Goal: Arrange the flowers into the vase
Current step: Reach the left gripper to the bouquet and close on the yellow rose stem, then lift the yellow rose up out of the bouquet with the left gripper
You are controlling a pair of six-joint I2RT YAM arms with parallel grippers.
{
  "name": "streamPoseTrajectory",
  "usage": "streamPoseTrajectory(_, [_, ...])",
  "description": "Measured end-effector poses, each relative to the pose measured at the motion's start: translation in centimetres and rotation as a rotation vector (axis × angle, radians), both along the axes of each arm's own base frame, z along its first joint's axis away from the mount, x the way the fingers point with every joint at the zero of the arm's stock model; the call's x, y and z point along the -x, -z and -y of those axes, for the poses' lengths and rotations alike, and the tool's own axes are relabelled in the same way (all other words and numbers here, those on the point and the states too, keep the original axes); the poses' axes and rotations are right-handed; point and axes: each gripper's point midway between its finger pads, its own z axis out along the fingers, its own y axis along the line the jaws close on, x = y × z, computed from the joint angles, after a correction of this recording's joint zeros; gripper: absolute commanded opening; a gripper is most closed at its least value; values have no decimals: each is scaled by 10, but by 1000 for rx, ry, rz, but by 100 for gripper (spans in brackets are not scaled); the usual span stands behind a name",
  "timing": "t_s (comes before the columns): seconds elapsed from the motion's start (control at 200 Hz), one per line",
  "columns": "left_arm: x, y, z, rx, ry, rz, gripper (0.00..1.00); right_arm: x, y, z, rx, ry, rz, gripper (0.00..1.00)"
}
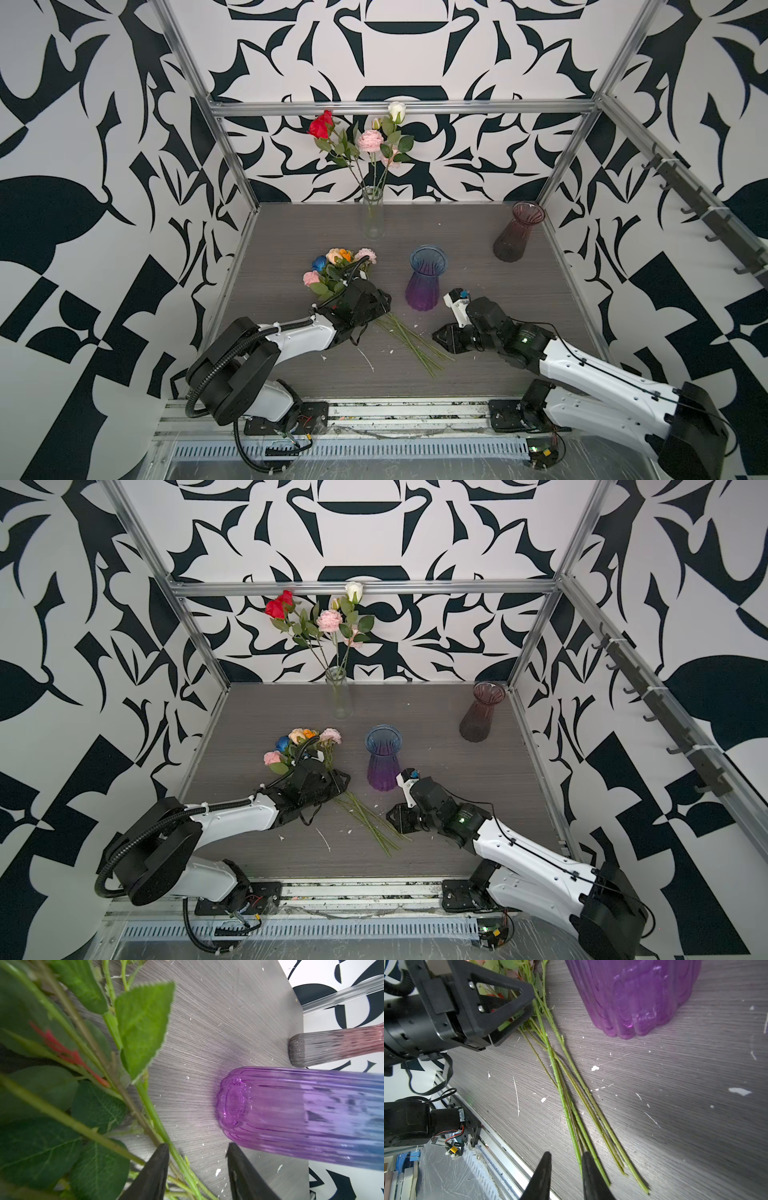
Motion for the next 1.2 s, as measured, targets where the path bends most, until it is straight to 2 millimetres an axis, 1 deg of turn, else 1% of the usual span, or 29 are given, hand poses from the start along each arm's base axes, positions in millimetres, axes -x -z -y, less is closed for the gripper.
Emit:
streamPoseTrajectory(0.17, [0, 3, -1, -9, -14, -21, 50, 0, 1, 1, 2, 1, -1, 29])
streamPoseTrajectory(0.42, [1, 17, -5, -24, -41, -63, 50, 0, -1, 1, -3, 1, 5, 29])
streamPoseTrajectory(0.58, [-5, 15, -3, 15, -53, -61, 48, 0, -2, 1, -6, 1, 8, 29])
streamPoseTrajectory(0.71, [-9, 16, -2, 52, -63, -60, 42, 1, -2, 1, -8, 1, 9, 29])
streamPoseTrajectory(0.845, [-10, 20, 0, 74, -65, -70, 30, 1, -1, 2, -6, 1, 7, 29])
streamPoseTrajectory(0.925, [-11, 20, 1, 83, -64, -72, 27, 1, -1, 2, -5, 3, 6, 29])
streamPoseTrajectory(1.065, [-12, 17, 3, 100, -62, -66, 17, 1, 0, 2, -4, 3, 6, 29])
streamPoseTrajectory(1.2, [-12, 16, 3, 108, -61, -64, 14, 1, 0, 2, -5, 3, 6, 29])
